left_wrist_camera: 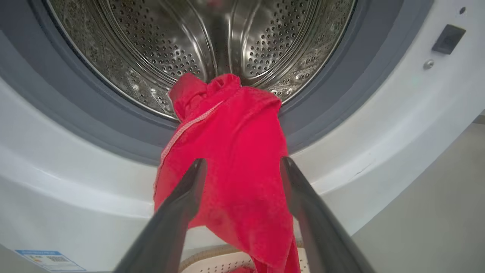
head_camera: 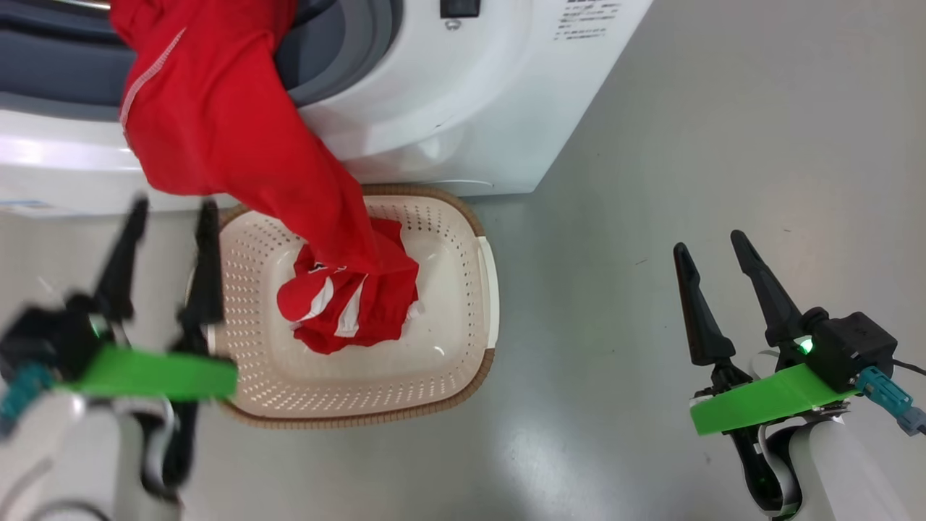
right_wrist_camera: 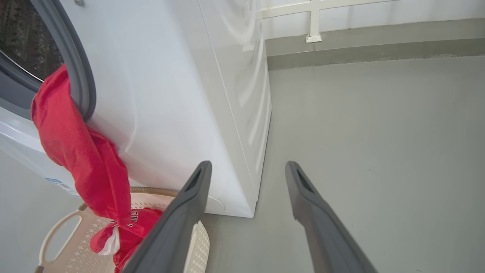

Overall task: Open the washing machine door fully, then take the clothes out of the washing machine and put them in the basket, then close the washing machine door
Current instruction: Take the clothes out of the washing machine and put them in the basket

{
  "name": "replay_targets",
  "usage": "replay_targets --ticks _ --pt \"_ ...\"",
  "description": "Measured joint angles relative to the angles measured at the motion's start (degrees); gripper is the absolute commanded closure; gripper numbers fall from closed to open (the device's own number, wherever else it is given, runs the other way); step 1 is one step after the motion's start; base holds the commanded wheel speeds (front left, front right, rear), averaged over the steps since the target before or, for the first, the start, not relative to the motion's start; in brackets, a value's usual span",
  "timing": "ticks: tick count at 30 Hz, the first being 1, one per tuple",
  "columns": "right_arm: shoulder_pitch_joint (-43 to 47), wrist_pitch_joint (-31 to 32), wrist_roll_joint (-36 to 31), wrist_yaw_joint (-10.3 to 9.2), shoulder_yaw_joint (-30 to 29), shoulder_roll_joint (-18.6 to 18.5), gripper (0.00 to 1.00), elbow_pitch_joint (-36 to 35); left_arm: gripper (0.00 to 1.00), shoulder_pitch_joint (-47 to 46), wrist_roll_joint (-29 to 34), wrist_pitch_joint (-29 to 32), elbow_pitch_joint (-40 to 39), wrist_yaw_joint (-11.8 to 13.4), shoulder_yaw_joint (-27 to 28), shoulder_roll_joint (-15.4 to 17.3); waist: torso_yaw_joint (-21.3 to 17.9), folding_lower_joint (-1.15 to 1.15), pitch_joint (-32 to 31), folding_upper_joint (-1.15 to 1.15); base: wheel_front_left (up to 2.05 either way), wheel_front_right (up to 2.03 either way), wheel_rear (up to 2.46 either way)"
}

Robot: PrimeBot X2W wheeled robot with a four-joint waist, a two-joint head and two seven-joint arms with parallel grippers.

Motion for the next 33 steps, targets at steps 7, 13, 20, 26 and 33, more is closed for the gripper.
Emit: replay_targets --ticks 7,13,20,26,33 --pt "-0.25 0.01 0.01 0.0 -0.07 0.0 0.0 0.02 0.0 -13.08 -1.63 0.24 5.6 0.0 -4.07 4.19 0.58 0.0 1.17 0.0 0.0 0.0 0.0" --pt "-1.21 0.01 0.35 0.0 0.02 -0.02 0.0 -0.02 0.0 -25.15 -2.05 4.03 13.3 0.0 -9.17 5.44 0.32 0.0 2.35 0.0 0.0 0.0 0.0" --pt "-1.58 0.01 0.75 0.0 -0.02 -0.04 0.0 -0.14 0.0 -32.68 -2.85 6.67 22.96 0.0 -14.25 5.46 -0.32 0.0 3.31 0.0 0.0 0.0 0.0" --pt "-1.69 0.01 0.76 0.0 -0.02 -0.04 0.0 -0.22 0.0 -37.65 -3.33 7.35 30.05 0.0 -16.61 5.46 -0.52 0.0 3.73 0.0 0.0 0.0 0.0" --pt "-2.43 0.01 0.76 0.0 -0.04 -0.04 0.0 -0.27 0.0 -43.05 -3.49 7.64 38.33 0.0 -20.01 5.33 -0.68 0.0 4.22 0.0 0.0 0.0 0.0"
